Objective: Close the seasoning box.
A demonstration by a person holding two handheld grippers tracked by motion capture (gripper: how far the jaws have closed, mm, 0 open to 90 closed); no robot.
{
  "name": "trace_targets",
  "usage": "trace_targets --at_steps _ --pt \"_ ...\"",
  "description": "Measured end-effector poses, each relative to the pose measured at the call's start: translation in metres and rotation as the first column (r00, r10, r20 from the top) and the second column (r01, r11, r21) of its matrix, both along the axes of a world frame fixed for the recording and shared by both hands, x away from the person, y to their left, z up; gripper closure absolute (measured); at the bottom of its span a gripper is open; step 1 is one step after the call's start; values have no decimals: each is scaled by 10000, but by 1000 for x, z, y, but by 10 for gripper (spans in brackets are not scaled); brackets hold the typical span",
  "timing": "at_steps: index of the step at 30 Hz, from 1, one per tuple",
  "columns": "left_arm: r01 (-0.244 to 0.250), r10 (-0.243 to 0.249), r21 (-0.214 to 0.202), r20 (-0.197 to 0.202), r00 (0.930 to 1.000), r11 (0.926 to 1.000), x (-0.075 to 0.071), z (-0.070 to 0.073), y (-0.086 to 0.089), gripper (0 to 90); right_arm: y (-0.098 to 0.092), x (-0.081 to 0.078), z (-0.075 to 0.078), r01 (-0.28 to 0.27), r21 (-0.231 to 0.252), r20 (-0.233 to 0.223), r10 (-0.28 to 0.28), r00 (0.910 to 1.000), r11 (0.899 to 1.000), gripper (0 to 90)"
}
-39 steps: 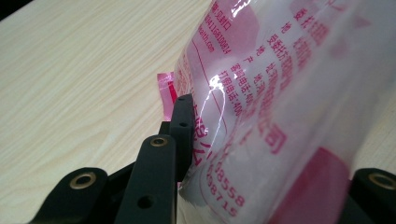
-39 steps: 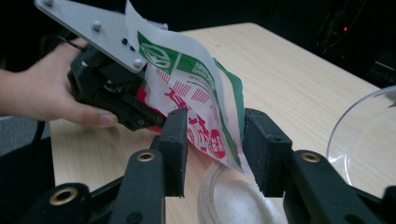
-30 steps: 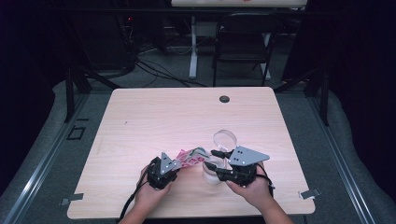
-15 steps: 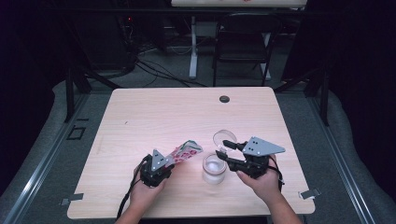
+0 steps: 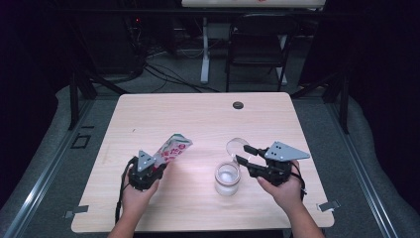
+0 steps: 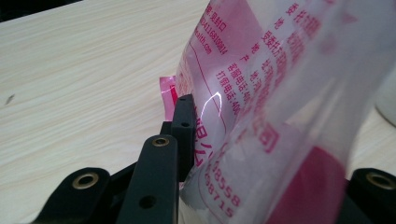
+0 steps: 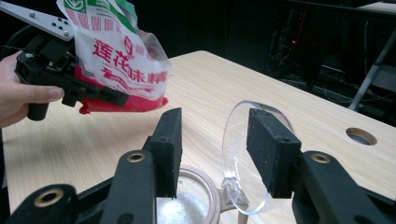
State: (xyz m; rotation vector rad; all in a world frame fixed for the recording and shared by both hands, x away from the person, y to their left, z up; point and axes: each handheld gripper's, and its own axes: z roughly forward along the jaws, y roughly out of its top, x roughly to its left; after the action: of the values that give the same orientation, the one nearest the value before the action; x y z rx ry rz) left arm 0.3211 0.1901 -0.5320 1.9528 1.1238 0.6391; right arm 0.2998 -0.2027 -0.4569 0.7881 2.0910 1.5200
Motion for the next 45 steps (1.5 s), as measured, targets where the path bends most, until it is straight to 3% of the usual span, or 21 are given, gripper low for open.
trace_targets --at_steps 3,12,15,18,21,24,27,31,33,39,42,45 --pt "-311 308 -168 -156 9994 9994 4 -3 7 734 -3 1 0 127 37 -59 -126 9999 9999 555" --pt "-1305 1307 94 -267 9911 9914 13 -8 27 734 -16 3 3 598 239 27 -599 9982 9979 543" --pt "-1853 1859 262 -253 9822 9823 17 -10 37 734 -19 4 2 815 234 47 -816 9967 9964 526" --pt "-2398 2396 17 -494 9696 9708 20 -13 49 733 -23 7 0 1035 225 -37 -1034 9946 9944 518" --pt "-3052 3057 172 -597 9503 9521 22 -18 58 730 -25 10 -3 1312 215 -110 -1310 9913 9911 507" --pt "-3173 3167 65 -842 9448 9483 23 -22 62 723 -26 13 -6 1393 219 -199 -1389 9901 9900 498" --pt "-3144 3140 76 -794 9461 9492 23 -23 60 684 -23 17 -11 1285 250 -485 -1272 9907 9914 496" --pt "-3107 3121 324 -593 9482 9500 19 -21 57 612 -17 19 -14 1115 -70 -612 -1117 9919 9937 500" --pt "-2937 2949 306 -508 9542 9554 17 -19 55 552 -15 20 -15 1082 -111 -672 -1087 9918 9941 505" --pt "-2333 2345 -311 447 9711 9719 7 -8 45 419 -10 21 -18 930 -233 -737 -945 9928 9954 534" --pt "-1791 1808 -353 558 9819 9832 4 -5 37 420 -7 20 -19 956 -361 -691 -979 9928 9948 571" --pt "-1407 1428 -421 509 9884 9892 1 -3 28 423 -5 18 -18 762 -407 -631 -787 9949 9963 589"
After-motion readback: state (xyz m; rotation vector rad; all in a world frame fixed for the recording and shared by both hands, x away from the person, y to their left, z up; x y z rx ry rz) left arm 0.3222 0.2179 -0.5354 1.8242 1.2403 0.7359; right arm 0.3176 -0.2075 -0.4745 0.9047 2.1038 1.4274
